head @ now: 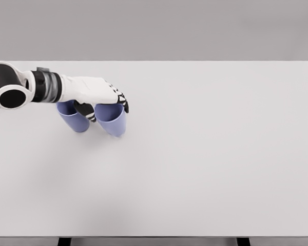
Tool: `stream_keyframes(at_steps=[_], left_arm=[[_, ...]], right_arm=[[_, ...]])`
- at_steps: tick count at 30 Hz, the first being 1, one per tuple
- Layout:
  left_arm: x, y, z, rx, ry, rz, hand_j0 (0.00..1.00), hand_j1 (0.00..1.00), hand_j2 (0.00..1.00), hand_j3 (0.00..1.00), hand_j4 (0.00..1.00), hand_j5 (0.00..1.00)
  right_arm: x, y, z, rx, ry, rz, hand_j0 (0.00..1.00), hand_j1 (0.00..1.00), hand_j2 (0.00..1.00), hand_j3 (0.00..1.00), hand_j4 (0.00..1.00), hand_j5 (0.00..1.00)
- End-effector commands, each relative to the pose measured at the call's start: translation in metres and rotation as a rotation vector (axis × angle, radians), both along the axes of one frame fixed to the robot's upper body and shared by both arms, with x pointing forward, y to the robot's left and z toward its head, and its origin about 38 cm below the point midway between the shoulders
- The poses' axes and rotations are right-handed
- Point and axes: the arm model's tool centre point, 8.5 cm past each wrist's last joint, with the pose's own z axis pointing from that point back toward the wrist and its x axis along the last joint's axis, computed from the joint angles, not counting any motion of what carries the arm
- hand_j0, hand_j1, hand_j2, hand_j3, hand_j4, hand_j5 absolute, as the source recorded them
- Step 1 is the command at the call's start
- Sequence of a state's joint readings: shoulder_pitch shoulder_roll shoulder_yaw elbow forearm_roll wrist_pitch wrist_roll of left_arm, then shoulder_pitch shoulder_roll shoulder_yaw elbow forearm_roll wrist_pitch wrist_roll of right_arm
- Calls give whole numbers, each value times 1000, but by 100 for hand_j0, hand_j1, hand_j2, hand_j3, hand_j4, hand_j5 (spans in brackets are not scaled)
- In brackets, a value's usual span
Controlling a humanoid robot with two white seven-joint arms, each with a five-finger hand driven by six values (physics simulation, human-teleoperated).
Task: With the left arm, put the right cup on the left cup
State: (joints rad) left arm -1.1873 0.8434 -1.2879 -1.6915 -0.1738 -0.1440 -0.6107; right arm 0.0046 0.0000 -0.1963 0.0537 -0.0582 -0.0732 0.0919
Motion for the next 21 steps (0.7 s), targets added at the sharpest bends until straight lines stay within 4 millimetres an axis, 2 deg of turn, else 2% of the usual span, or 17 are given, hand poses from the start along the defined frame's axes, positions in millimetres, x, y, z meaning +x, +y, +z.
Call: stream_keyframes(at_steps=[1,6,21], left_arm=[[-2,4,4,-2,-6,3,70,70,70,70,70,70],[-3,11,20,-20,-43,10,70,70,70,70,70,70],[-8,24,49,-38,-98,-6,70,70,70,70,70,70]], right_arm=[[0,0,0,0,0,0,100,100,100,100,100,100],[0,0,0,0,0,0,100,100,100,100,100,100],[0,0,0,0,1,1,100,100,100,100,100,100]])
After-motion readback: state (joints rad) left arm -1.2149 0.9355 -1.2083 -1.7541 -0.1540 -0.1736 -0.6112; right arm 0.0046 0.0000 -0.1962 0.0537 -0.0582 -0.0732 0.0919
